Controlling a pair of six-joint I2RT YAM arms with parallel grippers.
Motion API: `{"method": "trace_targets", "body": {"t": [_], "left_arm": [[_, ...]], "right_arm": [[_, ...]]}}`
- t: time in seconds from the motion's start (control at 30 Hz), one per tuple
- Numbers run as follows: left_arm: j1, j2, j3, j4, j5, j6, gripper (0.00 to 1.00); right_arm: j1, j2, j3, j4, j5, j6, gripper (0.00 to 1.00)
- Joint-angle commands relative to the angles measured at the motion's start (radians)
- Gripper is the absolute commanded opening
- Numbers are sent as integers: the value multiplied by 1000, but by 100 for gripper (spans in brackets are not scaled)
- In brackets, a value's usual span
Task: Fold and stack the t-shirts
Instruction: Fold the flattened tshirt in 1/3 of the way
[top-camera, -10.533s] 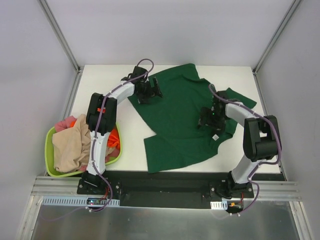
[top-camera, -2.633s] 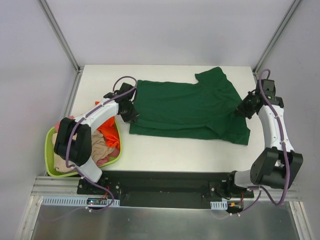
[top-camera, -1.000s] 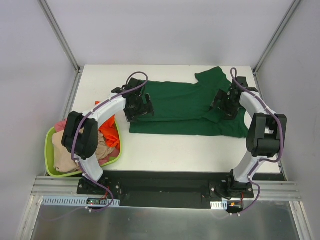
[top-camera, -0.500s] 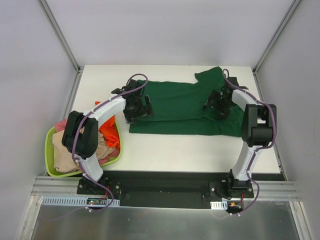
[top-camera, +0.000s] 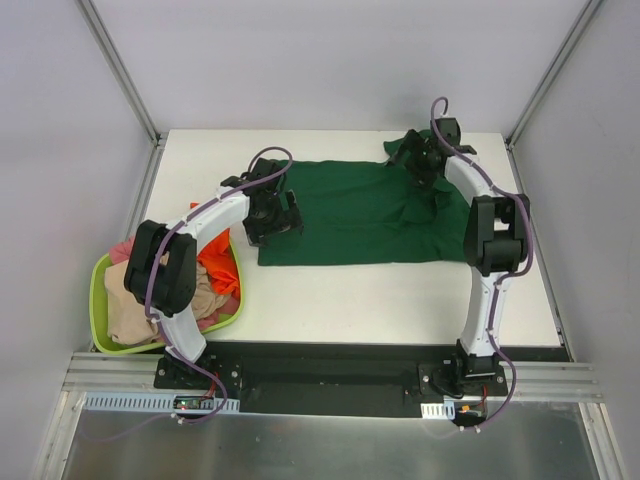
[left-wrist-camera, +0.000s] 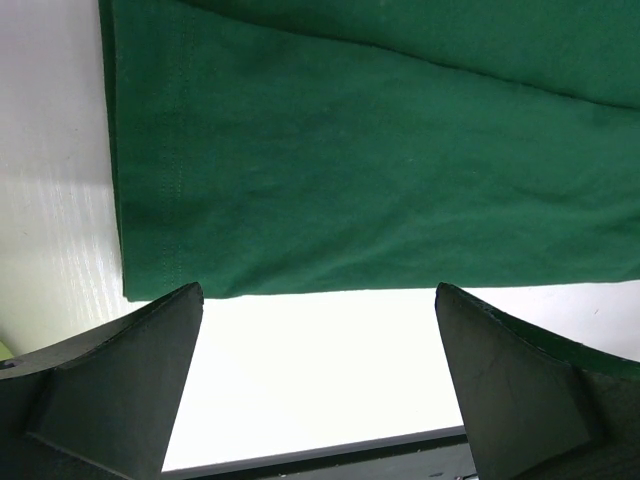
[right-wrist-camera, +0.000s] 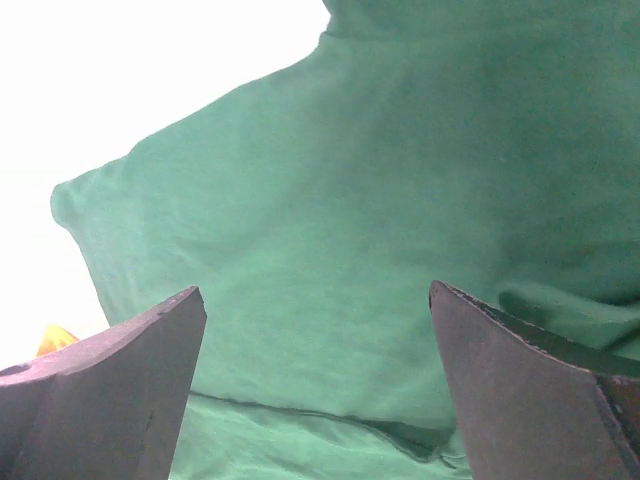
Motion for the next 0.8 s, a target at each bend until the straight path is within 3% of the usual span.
{"method": "trace_targets", "body": {"t": [0.0, 0.17, 0.4, 0.63, 0.77], "left_arm": [[8, -27, 20, 3, -27, 22, 99], [8, -11, 20, 4, -14, 26, 99], [7, 61, 70, 18, 48, 40, 99], [8, 93, 63, 24, 42, 49, 99], [10, 92, 54, 24, 25, 57, 99]], "right_arm": [[0, -55, 95, -19, -22, -39, 96], [-25, -204, -120, -127, 42, -189, 96], [-51, -322, -362, -185, 62, -217, 96], [-43, -206, -311, -150, 29, -157, 96], [-14, -108, -181, -99, 22, -133, 96]]}}
